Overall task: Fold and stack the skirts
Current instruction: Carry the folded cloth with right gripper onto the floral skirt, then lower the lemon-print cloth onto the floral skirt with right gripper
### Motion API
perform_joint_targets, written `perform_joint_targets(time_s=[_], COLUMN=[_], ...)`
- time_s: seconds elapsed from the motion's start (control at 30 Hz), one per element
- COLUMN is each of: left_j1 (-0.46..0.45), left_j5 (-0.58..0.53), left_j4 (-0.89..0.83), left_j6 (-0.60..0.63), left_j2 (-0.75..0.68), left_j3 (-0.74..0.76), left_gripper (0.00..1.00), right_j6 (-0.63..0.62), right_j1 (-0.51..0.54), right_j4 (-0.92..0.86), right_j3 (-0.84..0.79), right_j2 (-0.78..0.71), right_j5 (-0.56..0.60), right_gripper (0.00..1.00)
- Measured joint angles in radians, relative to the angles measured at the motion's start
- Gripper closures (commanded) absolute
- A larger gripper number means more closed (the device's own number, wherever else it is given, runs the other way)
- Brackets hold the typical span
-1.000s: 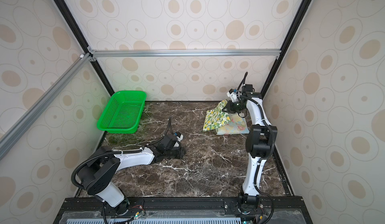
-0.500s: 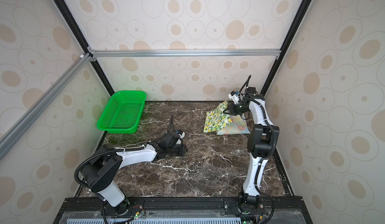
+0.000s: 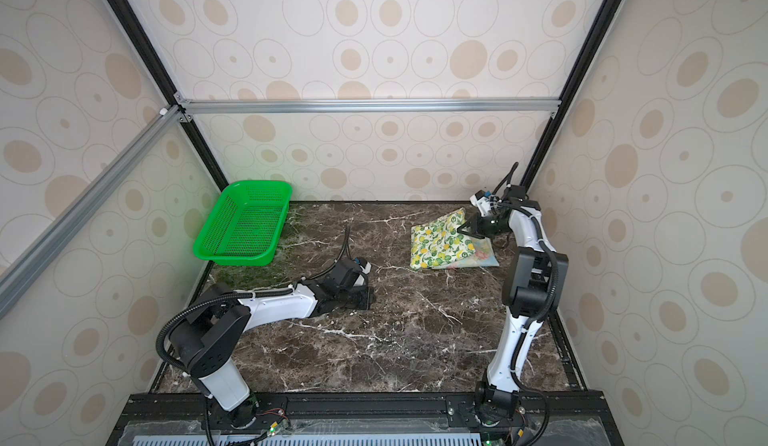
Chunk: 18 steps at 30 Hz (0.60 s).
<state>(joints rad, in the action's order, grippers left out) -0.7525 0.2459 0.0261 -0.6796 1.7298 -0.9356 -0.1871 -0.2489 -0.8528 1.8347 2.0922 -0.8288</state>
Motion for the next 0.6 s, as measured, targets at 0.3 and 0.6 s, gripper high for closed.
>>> perform_joint_targets(time_s=[0.3, 0.6], left_j1=[0.0, 0.0], left_j5=[-0.001, 0.0], left_j4=[-0.018, -0.032], left_j6=[0.0, -0.006], left_j2=[0.016, 0.06], left_j3=[-0.045, -0.075], left_gripper=[1.0, 1.0], right_j6=[-0.001, -0.064], right_j1=[-0.084, -0.117], right_j4=[0.019, -0.077], right_j3=[0.052, 0.132], right_j2=[0.046, 0.098], right_j5=[-0.164, -0.334], right_gripper=[1.0, 1.0])
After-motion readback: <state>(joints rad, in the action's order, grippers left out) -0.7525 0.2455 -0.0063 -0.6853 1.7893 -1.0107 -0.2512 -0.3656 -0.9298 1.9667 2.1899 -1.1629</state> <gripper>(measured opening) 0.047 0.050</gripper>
